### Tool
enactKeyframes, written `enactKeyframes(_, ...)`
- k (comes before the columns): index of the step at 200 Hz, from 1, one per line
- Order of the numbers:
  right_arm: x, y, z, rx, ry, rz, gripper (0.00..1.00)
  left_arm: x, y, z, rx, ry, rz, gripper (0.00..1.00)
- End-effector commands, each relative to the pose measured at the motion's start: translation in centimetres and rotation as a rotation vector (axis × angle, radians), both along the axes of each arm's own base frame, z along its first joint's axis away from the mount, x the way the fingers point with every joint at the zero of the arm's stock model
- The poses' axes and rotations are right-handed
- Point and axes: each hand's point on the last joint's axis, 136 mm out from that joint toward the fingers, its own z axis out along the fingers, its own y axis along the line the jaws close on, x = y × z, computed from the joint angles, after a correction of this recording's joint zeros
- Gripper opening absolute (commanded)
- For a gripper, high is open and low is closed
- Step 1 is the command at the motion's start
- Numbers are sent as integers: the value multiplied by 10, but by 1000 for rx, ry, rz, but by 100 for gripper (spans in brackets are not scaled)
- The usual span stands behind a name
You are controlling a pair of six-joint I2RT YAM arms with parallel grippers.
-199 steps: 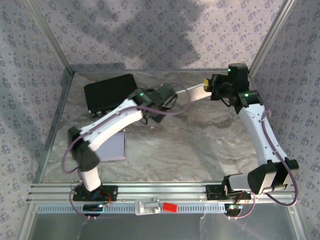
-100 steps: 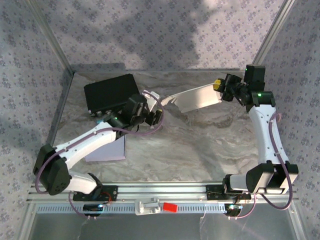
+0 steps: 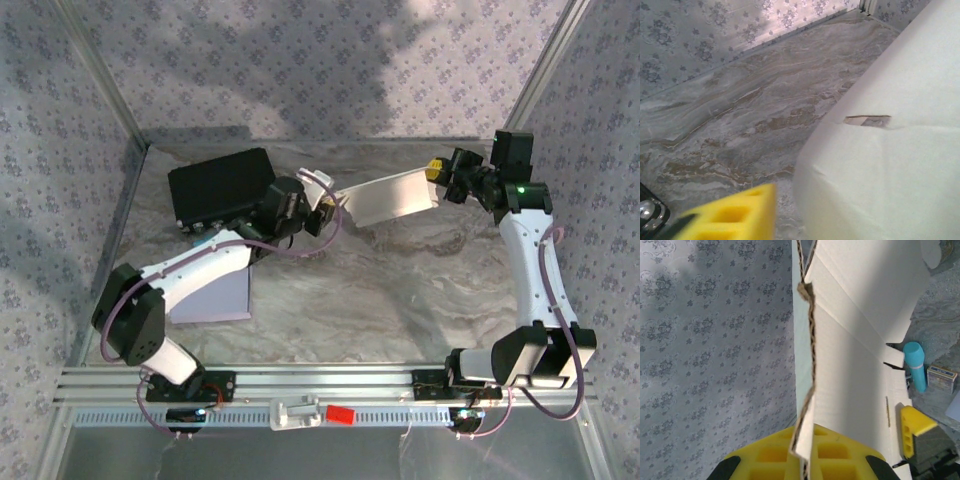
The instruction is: Fold the paper box
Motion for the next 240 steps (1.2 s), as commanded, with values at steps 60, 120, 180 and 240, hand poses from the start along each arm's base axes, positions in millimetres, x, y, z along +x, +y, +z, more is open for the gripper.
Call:
enactKeyframes(60, -6, -44, 19, -259, -105, -38, 56, -26, 0, 38, -78, 229, -17, 0)
enactKeyframes(120, -36, -54, 48, -565, -149, -45, 66, -57, 23, -9, 47, 639, 58, 0)
enactKeyframes(180, -38, -6, 38, -706, -242, 76, 66, -54, 31, -41, 144, 727, 79, 0)
enactKeyframes(240, -14, 103, -11, -684, -179, 317, 58, -47, 31, -49, 201, 708, 79, 0)
